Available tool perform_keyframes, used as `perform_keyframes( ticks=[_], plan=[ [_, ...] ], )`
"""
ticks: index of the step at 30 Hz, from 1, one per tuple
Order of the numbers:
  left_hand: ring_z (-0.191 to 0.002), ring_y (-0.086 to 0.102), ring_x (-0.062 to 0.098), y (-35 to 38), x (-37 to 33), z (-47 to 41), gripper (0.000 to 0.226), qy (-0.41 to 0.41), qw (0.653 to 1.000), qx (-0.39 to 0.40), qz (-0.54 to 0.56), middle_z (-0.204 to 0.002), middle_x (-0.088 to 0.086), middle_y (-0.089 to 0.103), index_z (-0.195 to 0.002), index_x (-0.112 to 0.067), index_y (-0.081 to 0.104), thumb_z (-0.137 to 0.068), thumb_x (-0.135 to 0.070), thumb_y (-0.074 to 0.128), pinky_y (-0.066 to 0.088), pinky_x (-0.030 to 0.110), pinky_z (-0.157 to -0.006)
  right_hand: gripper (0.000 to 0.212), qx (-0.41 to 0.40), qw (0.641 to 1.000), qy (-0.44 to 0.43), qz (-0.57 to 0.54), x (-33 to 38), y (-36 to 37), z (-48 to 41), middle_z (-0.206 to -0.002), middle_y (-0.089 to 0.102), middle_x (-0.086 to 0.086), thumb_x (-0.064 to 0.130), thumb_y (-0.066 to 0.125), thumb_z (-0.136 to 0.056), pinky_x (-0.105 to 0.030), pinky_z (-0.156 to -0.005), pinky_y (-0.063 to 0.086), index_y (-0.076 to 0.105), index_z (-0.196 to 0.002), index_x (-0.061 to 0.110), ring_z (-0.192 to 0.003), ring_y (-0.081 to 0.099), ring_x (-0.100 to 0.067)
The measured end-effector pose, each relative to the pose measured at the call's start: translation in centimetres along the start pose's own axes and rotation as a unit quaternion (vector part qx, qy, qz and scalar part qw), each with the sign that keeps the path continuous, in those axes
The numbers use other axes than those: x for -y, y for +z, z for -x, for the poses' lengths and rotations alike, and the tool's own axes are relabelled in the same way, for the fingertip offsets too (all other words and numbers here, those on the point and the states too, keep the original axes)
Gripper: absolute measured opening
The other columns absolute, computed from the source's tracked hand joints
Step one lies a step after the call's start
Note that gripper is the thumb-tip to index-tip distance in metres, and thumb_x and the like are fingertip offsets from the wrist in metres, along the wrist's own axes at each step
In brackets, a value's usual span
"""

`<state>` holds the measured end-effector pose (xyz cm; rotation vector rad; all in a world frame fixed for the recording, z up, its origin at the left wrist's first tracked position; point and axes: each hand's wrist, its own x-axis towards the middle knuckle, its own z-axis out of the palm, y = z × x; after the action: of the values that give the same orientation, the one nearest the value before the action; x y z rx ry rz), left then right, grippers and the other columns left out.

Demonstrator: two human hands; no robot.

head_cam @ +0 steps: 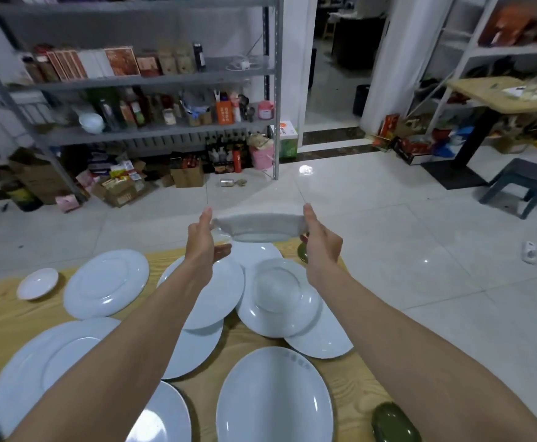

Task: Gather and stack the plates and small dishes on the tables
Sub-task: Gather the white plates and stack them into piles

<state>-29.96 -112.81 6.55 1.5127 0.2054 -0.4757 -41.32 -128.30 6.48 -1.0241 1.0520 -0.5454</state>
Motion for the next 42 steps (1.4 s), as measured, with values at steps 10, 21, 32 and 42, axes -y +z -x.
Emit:
perform_keyframes(
  ticks=[10,21,32,42],
  plan=[
    [-0.118,0.057,0.031,-3.0,5.2,4.4,0.055,0.065,0.995,0.077,0.019,-0.137,0.001,0.056,-0.144,-0.017,0.044,-0.095,0.008,0.051,0.058,0.037,-0.082,0.055,0.175,0.984,-0.004,-0.029,-3.7,-6.0,1.6,-0.125,0.068,0.000,-0.008,0.057,-0.093,-0.035,-0.081,0.060,0.059,-0.137,0.025,-0.111,0.065,-0.025],
    [-0.117,0.056,0.024,-6.2,7.0,8.5,0.057,0.091,0.986,0.138,0.026,-0.129,-0.009,0.059,-0.143,-0.025,0.046,-0.096,0.006,0.051,0.059,0.030,-0.078,0.071,0.195,0.979,0.047,-0.031,-6.1,-8.8,8.0,-0.135,0.056,-0.017,-0.016,0.056,-0.090,-0.042,-0.068,0.062,0.039,-0.149,0.021,-0.107,0.065,-0.037],
    [-0.102,0.065,0.019,-10.8,12.5,14.2,0.058,0.033,0.987,0.154,-0.034,-0.127,0.004,0.060,-0.143,-0.027,0.046,-0.091,-0.010,0.066,0.056,0.035,-0.083,0.063,0.064,0.988,0.043,-0.133,-9.5,-12.6,15.2,-0.104,0.065,-0.005,-0.024,0.049,-0.088,-0.051,-0.076,0.060,0.054,-0.136,0.016,-0.087,0.069,-0.031],
    [-0.117,0.053,0.021,-13.0,19.7,16.9,0.061,0.002,0.986,0.109,-0.126,-0.134,0.006,0.052,-0.143,-0.030,0.044,-0.089,-0.012,0.067,0.051,0.043,-0.094,0.067,0.065,0.991,0.052,-0.108,-11.7,-15.0,16.1,-0.131,0.060,-0.014,-0.022,0.050,-0.088,-0.054,-0.078,0.060,0.050,-0.144,0.015,-0.104,0.066,-0.038]
  ],
)
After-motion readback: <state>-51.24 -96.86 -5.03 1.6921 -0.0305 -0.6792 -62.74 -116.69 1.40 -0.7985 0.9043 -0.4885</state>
